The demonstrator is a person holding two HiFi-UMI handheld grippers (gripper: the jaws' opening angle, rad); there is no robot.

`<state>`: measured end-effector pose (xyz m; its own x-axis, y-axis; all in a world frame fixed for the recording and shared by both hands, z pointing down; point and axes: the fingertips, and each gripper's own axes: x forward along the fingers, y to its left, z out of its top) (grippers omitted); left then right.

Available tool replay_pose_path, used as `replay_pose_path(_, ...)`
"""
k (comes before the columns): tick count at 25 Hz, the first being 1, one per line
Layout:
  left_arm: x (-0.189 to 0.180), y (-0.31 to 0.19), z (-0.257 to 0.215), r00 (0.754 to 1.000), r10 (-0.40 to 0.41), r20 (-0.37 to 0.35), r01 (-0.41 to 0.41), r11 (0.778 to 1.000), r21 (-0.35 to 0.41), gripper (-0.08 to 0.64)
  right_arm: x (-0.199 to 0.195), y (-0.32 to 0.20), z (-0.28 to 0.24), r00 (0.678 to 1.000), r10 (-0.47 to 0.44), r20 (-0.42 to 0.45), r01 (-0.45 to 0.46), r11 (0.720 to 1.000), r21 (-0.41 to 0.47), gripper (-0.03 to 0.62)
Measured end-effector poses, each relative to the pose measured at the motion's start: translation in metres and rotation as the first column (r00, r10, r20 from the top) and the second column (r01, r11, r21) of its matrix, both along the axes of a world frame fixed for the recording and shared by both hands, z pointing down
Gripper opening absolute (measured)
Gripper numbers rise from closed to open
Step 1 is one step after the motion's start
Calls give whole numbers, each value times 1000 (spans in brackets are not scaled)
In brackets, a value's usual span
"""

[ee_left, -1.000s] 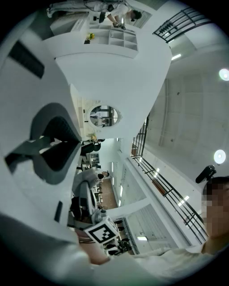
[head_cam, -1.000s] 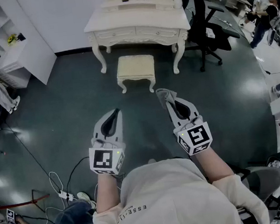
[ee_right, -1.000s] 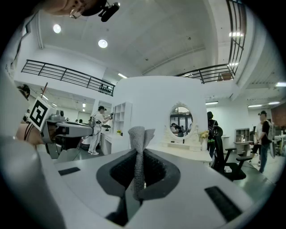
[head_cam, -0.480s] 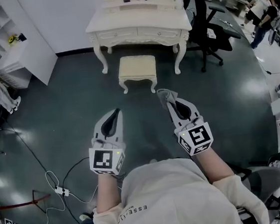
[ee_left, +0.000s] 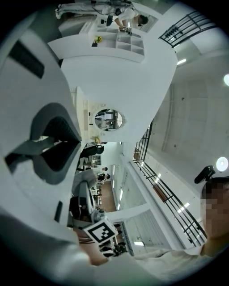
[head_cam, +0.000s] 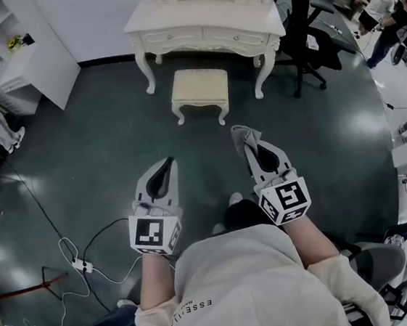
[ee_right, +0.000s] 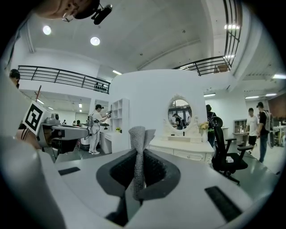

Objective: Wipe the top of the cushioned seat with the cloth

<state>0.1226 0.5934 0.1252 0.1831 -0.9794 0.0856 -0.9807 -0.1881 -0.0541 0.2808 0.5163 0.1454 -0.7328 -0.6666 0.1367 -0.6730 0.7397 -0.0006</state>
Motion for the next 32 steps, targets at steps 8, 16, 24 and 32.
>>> replay_pose_path(8, -27, -63, 17, 999, -41, 11, 41, 999, -35, 3, -32, -76, 19, 999, -34, -9, 34, 999, -34, 31)
replay_pose_path(16, -90, -187, 27, 995, -95, -5, 94, 990, -101, 2, -96, -212, 26, 997, -81, -17, 79, 994, -78, 31)
replay_pose_path(24, -127, -336, 23, 997, -76, 5, 76, 991, -111, 3, -131, -358, 29, 997, -73, -24, 70, 992, -102, 31)
replay_pose_path(32, -146, -434, 47, 998, -24, -51, 17, 990, -144, 3, -159, -448, 65, 995, -77, -65, 66, 984, -166, 31)
